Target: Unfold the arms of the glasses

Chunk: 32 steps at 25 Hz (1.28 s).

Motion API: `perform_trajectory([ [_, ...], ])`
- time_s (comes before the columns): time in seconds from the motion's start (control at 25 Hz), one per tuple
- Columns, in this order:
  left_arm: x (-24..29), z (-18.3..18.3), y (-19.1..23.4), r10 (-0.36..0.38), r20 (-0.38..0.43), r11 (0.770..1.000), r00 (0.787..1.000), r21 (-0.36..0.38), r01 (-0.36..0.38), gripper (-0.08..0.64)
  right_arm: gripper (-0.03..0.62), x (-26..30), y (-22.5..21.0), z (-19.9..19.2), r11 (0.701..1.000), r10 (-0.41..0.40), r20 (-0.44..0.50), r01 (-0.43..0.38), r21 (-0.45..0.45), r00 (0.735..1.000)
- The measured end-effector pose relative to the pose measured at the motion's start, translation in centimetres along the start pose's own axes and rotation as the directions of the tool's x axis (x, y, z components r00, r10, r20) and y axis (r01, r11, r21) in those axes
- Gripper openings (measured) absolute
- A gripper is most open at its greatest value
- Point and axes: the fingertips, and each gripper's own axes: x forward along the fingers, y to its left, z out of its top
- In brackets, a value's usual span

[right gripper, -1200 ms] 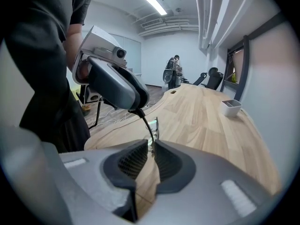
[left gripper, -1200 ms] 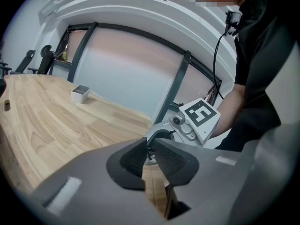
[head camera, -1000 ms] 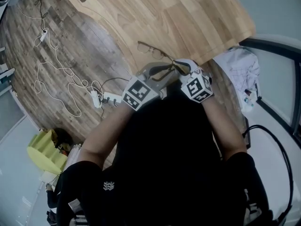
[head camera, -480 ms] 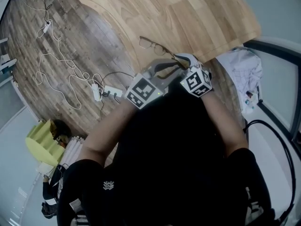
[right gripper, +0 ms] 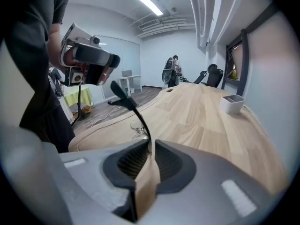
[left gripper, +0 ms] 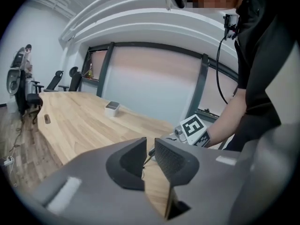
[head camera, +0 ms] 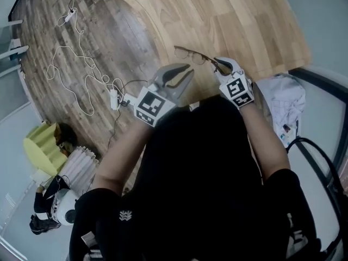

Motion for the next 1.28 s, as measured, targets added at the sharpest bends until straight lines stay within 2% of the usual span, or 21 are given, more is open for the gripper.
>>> perform_trajectory([
  [0.32,-1.2,-1.2,1.5,0.125,-0.003,0.99,0.992,-0.057,-0.125,0.061,0.04,1.6,-7.3,0.5,0.998,-0.062,-0.019,0.061,-0.022,0.998],
  [0.48,-1.4,-1.7,2.3,0.15,-0.028,0.988,0.988,-0.038,-0.151,0.061,0.04,2.7,-8.1,0.2,0.998,-0.059,-0.066,0.059,-0.001,0.996],
  [0.6,-0.4,-2.3,2.9,0.146,-0.039,0.989,0.988,0.012,-0.146,0.061,0.04,2.5,-6.5,-0.5,0.998,-0.052,-0.081,0.054,0.018,0.995],
  [0.76,2.0,-3.2,4.0,0.127,-0.045,0.992,0.991,0.014,-0.127,0.061,0.04,0.6,-3.9,-1.3,0.99,-0.078,-0.046,0.082,0.115,0.996],
  [1.0,5.1,-6.6,6.5,0.118,-0.173,0.992,0.978,0.062,-0.109,0.085,0.04,-1.3,-2.0,-0.3,0.971,-0.147,0.015,0.142,0.191,0.989],
  [1.16,7.0,-7.1,6.9,0.065,-0.204,0.997,0.977,0.063,-0.053,0.092,0.04,-2.2,-1.5,0.9,0.958,-0.184,0.042,0.17,0.23,0.982],
  [1.28,8.4,-7.4,7.7,0.045,-0.238,0.996,0.97,0.082,-0.026,0.092,0.04,-2.8,-1.9,1.4,0.936,-0.243,0.068,0.216,0.277,0.968],
])
